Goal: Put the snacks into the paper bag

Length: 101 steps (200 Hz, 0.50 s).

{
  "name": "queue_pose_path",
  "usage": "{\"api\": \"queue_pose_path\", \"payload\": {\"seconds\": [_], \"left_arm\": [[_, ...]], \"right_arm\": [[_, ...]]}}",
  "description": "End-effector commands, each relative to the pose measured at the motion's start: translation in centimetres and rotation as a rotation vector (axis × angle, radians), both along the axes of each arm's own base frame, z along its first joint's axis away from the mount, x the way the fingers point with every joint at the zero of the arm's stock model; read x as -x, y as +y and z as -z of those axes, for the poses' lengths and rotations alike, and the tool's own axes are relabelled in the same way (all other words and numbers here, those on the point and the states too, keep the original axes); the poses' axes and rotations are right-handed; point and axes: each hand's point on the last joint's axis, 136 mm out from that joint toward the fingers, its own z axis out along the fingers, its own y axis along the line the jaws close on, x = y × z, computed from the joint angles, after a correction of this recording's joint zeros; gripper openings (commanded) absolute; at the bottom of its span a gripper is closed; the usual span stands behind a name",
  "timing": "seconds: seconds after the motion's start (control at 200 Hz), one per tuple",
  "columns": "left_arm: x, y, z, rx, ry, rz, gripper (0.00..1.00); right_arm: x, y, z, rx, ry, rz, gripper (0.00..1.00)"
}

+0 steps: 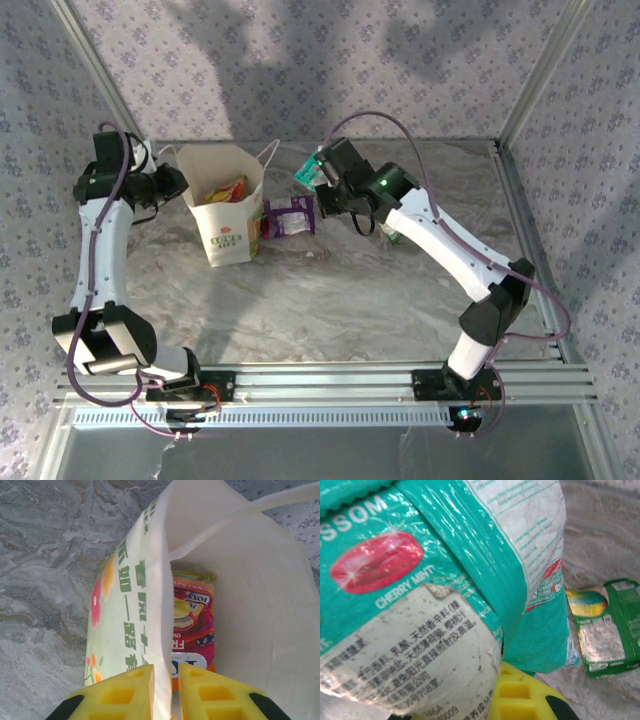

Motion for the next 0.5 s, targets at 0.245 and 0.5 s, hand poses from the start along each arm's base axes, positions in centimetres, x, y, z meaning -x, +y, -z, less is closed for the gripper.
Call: {"api": "queue_pose_path", "payload": {"seconds": [0.245,0.5], "left_arm": [[-0.4,-0.6,-0.8,0.009,-0.013,0.019,0.16],[-0.4,-0.4,-0.6,-0.002,-0.005,0.021,0.13]], "right_arm": [[0.3,3.0,-8.2,-0.158,-0.159,-0.107,0.0],[0.6,7.1,-11.5,-0.292,-0.175,-0.234,0.0]]}}
